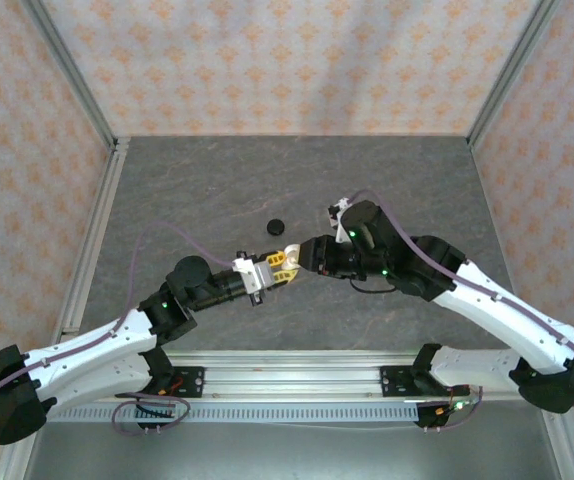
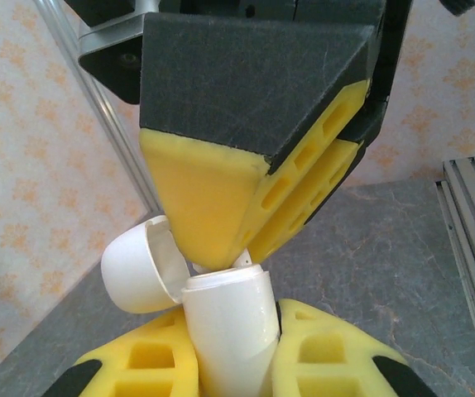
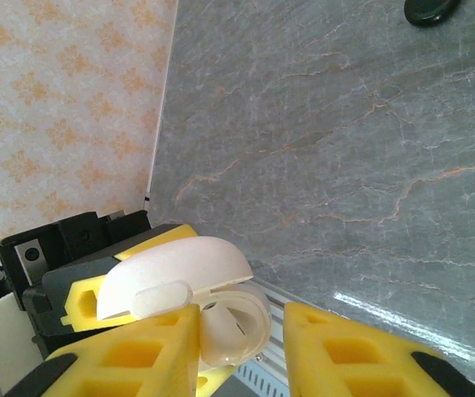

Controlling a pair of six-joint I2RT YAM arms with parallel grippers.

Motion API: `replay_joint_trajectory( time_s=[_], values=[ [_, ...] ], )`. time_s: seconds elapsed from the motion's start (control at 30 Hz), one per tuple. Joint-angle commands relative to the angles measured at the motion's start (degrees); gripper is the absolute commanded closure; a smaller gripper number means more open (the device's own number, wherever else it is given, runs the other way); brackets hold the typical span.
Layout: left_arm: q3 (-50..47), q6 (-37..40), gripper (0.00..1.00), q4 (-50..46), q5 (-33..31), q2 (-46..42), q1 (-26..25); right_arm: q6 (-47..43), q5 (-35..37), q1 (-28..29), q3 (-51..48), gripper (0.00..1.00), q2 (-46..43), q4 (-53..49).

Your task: Insert the wireless bluetooth earbuds into the charging case

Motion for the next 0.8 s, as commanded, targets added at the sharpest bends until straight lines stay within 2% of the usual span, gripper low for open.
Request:
replay_joint_trajectory(
  time_s=[0.0,0.3,0.53,0.77],
  values=[
    [1.7,-0.5,1.0,2.2,0.7,-0.3,-0.3,0.3,-0.1,0.4,2.1,0.69,1.0,0.6],
    [1.6,0.2,1.0,1.2,0.6,0.0,-0.3,-0.2,-0.1,0.4,3.0,0.89,1.3,-0.4],
    [0.5,-0.8,1.0,1.6,1.8,-0.3,-0.2,-3.8,3.0,0.4,6.9,0.92,0.5,-5.0],
    [0.5,-2.9,1.0,2.6,4.9,-0.4,-0.3,-8.5,2.4,0.1,8.0,0.92,-0.7,-6.2]
  ],
)
